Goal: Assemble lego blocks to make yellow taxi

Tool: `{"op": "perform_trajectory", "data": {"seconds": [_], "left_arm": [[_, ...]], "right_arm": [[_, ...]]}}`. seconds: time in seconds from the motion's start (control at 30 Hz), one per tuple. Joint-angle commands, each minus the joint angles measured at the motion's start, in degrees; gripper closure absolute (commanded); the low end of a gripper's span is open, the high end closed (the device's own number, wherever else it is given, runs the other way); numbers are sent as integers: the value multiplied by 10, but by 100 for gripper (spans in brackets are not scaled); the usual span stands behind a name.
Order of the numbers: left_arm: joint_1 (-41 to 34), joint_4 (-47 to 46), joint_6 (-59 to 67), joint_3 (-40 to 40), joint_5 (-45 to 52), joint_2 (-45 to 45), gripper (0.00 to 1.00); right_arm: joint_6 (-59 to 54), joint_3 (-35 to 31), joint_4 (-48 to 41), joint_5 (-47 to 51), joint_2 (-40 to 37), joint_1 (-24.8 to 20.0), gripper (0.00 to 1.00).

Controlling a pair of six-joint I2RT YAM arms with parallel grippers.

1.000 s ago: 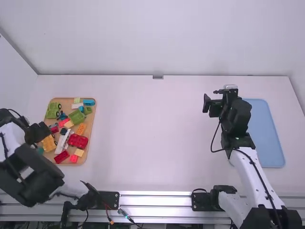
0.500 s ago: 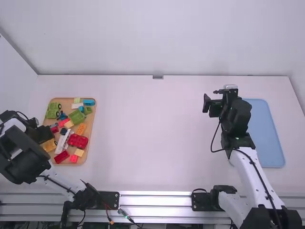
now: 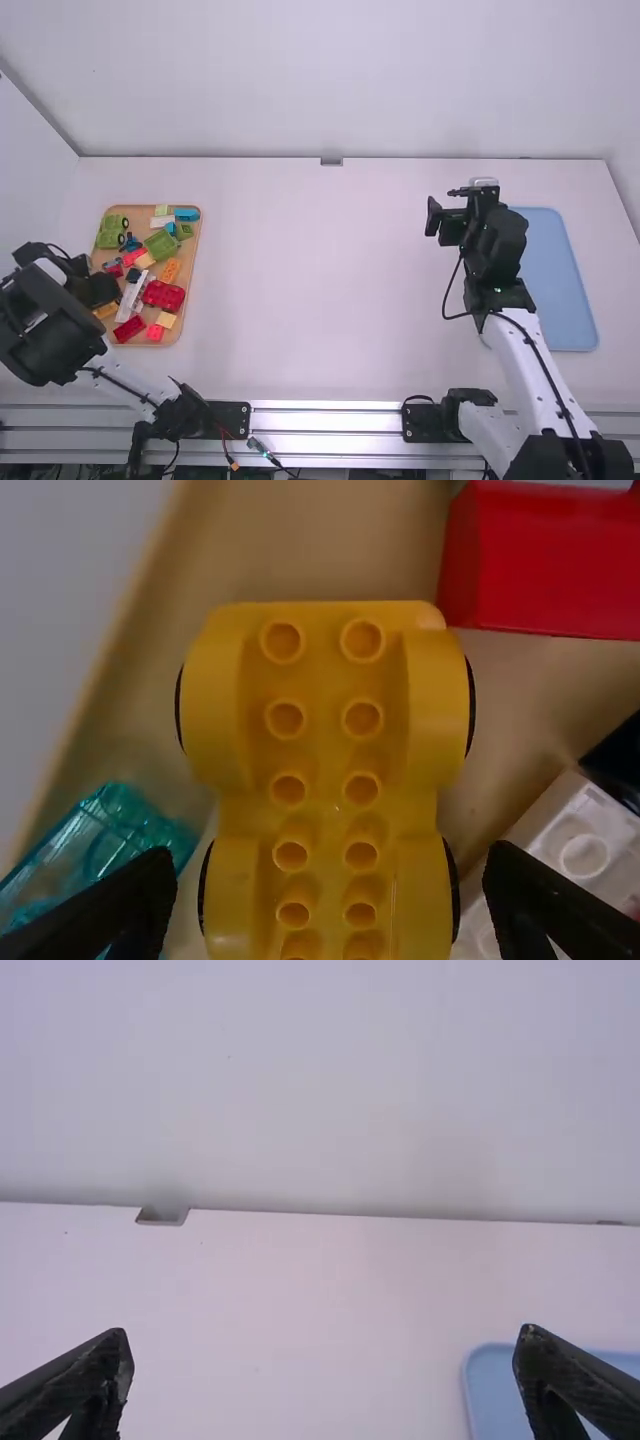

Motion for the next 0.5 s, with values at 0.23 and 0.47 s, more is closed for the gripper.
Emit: {"op": "perform_trajectory", "data": {"seconds": [0.23, 0.47], "left_arm": [[5, 41, -7, -42, 7, 1, 18], [1, 62, -9, -60, 6, 1, 25]], "right_arm": [[2, 22, -1, -1, 3, 0, 1], [2, 22, -2, -1, 3, 0, 1]]}}
